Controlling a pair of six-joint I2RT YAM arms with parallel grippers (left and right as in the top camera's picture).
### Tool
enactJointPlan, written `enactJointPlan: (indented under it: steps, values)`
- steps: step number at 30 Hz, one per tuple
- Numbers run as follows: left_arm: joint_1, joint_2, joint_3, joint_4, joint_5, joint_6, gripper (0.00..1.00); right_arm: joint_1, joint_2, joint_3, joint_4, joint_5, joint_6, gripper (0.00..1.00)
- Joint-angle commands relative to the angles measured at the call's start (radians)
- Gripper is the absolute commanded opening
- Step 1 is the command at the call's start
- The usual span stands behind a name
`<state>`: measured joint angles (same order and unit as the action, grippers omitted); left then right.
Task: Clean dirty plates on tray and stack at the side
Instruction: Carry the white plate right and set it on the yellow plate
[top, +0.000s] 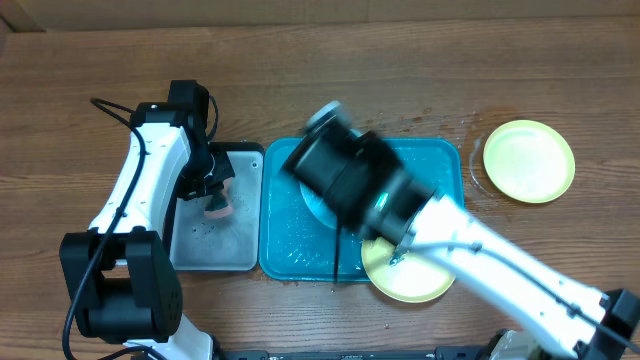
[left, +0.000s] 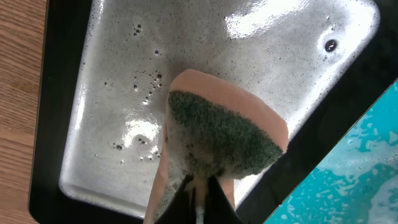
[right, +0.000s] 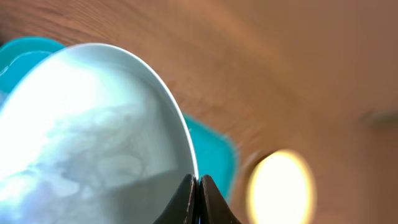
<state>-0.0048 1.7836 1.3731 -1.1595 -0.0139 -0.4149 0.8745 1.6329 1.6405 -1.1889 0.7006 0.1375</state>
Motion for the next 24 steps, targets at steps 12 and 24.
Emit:
enactJointPlan:
  steps: [12, 24]
  values:
    - [-0.002, -0.034, -0.008, -0.008, 0.011, 0.026, 0.04, -0.728, 0.015, -0.018, 0.034, -0.629, 0.414, 0.04]
    - [-0.002, -0.034, -0.007, -0.007, 0.011, 0.027, 0.04, -1.236, 0.182, -0.018, -0.034, -0.624, 0.408, 0.04]
